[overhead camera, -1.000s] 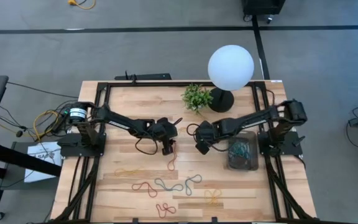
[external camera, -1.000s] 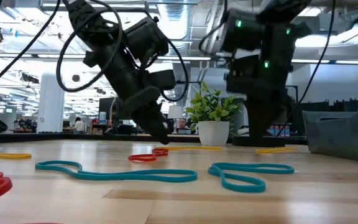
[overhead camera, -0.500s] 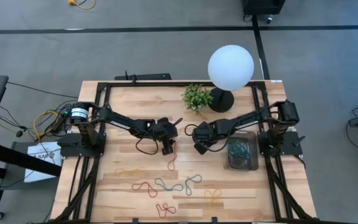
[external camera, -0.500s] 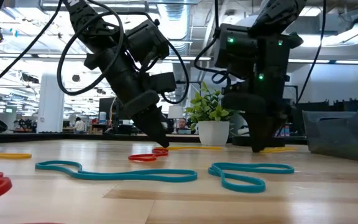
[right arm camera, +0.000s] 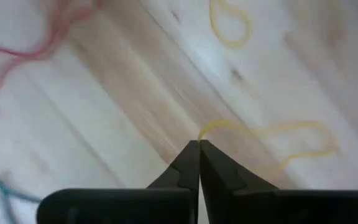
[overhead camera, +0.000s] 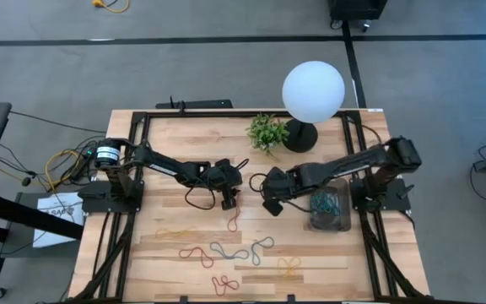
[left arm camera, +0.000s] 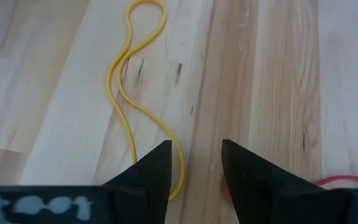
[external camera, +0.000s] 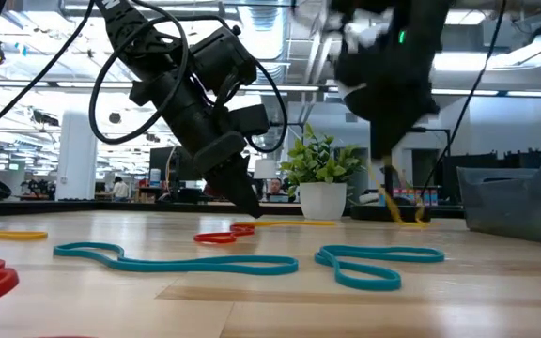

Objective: Pick and place items into bin
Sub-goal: Put the yellow rubber band into the black transparent bin, then put the top yellow rubber band into the black transparent bin

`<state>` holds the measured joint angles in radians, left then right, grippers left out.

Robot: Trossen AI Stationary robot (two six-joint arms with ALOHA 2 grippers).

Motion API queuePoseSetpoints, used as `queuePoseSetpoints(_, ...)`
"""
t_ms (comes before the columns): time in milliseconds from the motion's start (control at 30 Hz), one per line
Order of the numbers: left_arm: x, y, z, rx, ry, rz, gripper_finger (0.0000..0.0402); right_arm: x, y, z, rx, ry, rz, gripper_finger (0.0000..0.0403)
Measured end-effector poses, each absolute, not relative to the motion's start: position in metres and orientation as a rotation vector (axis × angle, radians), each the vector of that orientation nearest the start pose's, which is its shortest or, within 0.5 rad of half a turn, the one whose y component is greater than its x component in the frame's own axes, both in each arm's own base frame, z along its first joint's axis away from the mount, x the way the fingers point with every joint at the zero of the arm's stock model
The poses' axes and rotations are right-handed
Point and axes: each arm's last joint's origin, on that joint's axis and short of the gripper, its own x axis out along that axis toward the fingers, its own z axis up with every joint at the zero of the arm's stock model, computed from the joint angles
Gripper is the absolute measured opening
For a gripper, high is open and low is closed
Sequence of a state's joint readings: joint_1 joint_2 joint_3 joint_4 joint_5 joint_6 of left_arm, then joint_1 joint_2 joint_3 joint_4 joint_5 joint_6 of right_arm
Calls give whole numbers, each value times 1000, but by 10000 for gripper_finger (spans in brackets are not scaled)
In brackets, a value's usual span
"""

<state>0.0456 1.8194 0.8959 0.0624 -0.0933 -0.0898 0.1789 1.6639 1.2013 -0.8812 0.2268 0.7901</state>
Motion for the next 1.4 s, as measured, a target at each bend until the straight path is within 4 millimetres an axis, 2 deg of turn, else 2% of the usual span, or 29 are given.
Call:
queuePoseSetpoints(100,343,18,127,-63,858,169,130,292,60,258,352,1178,-601,1)
queuePoseSetpoints(167,343,18,127,-63,859,169,130,274,65,279,350,1192,-690,1)
queuePoseSetpoints(267,343,18,127,-63,863,169,130,245,71,301,412,1212,-846,1)
queuePoseSetpoints(333,342,18,126,-63,869,169,130,226,74,306,452,1221,-978,0)
queuePoseSetpoints(533,342,18,126,-63,872,169,130,205,94,275,562,1181,-1008,0)
queuePoseSetpoints(733,342,18,126,-63,872,169,130,189,102,229,505,1301,-1163,2)
queuePoseSetpoints(867,342,18,126,-63,868,169,130,192,104,215,560,1418,-1188,17)
queuePoseSetpoints(1167,343,18,128,-85,851,178,130,201,100,210,553,1430,-1130,69)
queuePoseSetpoints(1267,343,18,128,-98,849,184,130,204,100,224,563,1353,-1093,72)
queuePoseSetpoints(1400,343,21,128,-85,840,223,130,212,102,258,458,1058,-989,71)
